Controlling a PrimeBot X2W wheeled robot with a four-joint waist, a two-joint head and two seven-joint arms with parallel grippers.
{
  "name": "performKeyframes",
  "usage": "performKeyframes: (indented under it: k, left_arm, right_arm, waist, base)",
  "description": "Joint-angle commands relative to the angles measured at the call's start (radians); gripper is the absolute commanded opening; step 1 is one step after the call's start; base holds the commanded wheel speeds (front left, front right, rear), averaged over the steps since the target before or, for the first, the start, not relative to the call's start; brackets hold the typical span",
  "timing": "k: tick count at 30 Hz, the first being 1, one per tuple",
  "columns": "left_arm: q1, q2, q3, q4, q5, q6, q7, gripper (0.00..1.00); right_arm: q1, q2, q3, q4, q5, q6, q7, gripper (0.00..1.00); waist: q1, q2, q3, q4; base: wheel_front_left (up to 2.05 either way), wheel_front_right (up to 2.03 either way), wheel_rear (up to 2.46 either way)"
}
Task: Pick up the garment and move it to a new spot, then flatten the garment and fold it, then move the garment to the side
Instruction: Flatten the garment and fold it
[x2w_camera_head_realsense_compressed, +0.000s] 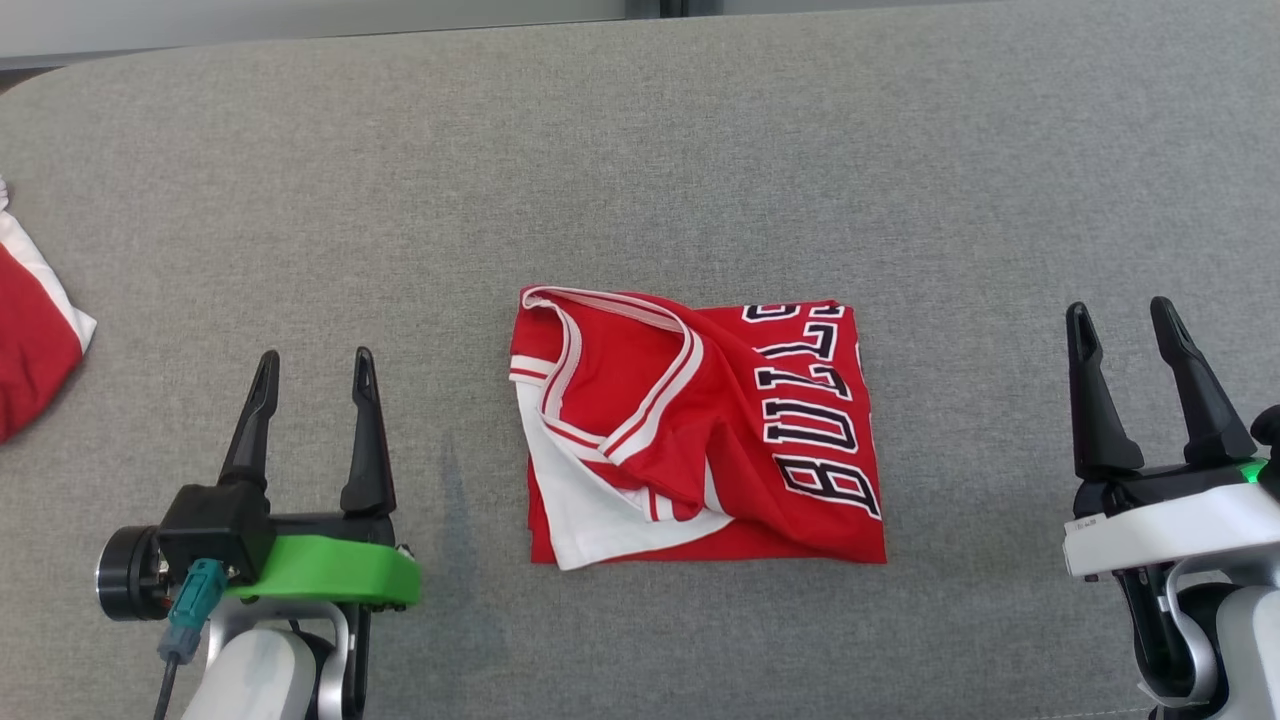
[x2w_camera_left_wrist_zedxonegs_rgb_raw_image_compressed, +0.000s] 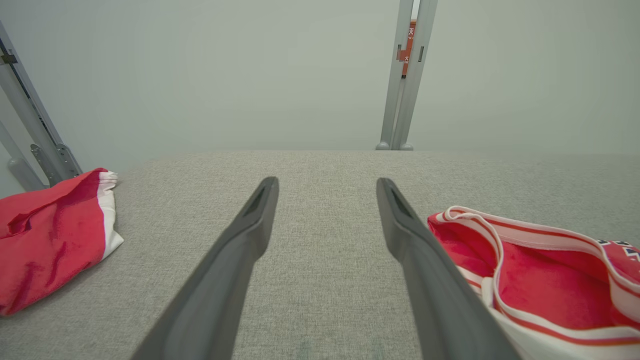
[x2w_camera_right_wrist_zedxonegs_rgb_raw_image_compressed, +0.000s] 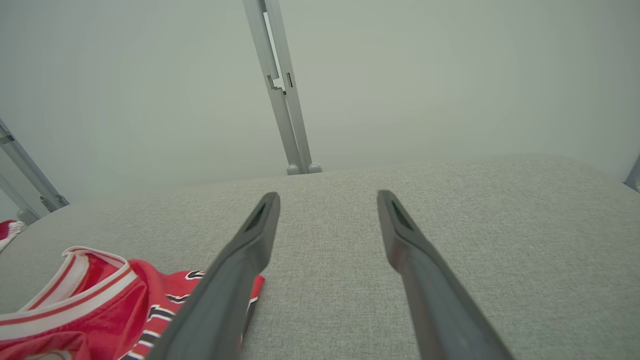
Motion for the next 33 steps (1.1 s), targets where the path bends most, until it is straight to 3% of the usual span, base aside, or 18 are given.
performKeyframes:
  k: [1, 9, 10, 11, 12, 18, 25, 33]
  left_arm:
    - [0.012, 0.010, 0.001, -0.005, 0.003, 0.004, 0.002, 1.00]
    - [0.019, 0.014, -0.006, -0.013, 0.002, 0.011, 0.007, 1.00]
    - [0.018, 0.014, -0.007, -0.015, 0.002, 0.012, 0.007, 1.00]
    - [0.017, 0.014, -0.008, -0.016, 0.003, 0.013, 0.007, 1.00]
    - [0.015, 0.014, -0.008, -0.019, 0.004, 0.013, 0.007, 1.00]
    - [-0.016, 0.008, -0.007, -0.026, -0.010, 0.005, 0.005, 1.00]
    - [-0.039, -0.001, -0.008, -0.025, -0.004, -0.001, 0.000, 1.00]
    - [-0.049, -0.026, -0.004, -0.008, -0.018, -0.016, -0.006, 1.00]
  right_arm:
    - [0.018, 0.002, -0.003, -0.010, -0.004, 0.000, 0.007, 1.00]
    - [0.027, 0.002, -0.014, -0.032, 0.000, 0.000, 0.026, 1.00]
    - [0.028, 0.005, -0.016, -0.032, 0.001, 0.000, 0.027, 0.80]
    - [0.028, 0.007, -0.019, -0.031, 0.000, 0.000, 0.029, 0.06]
    - [0.028, 0.006, -0.015, -0.027, -0.003, 0.000, 0.036, 0.00]
    - [-0.043, -0.001, 0.142, 0.042, 0.018, 0.000, 0.059, 0.00]
    - [-0.169, 0.022, 0.421, 0.241, 0.087, 0.000, 0.038, 0.00]
    - [-0.240, 0.008, 0.637, 0.395, 0.185, 0.000, 0.068, 0.00]
  waist:
    - [0.0000, -0.0001, -0.003, -0.001]
    - [0.0000, -0.0001, -0.011, 0.000]
    - [0.0000, -0.0001, -0.010, 0.002]
    - [0.0000, -0.0001, -0.009, 0.003]
    - [0.0000, -0.0001, -0.006, 0.004]
    - [0.0000, -0.0001, 0.021, 0.018]
    - [0.0000, -0.0001, 0.046, 0.053]
    - [0.0000, -0.0001, 0.060, 0.084]
  base:
    - [0.00, 0.00, 0.00]
    - [0.00, 0.00, 0.00]
    - [0.00, 0.00, 0.00]
    - [0.00, 0.00, 0.00]
    - [0.00, 0.00, 0.00]
    - [0.00, 0.00, 0.00]
    - [0.00, 0.00, 0.00]
    - [0.00, 0.00, 0.00]
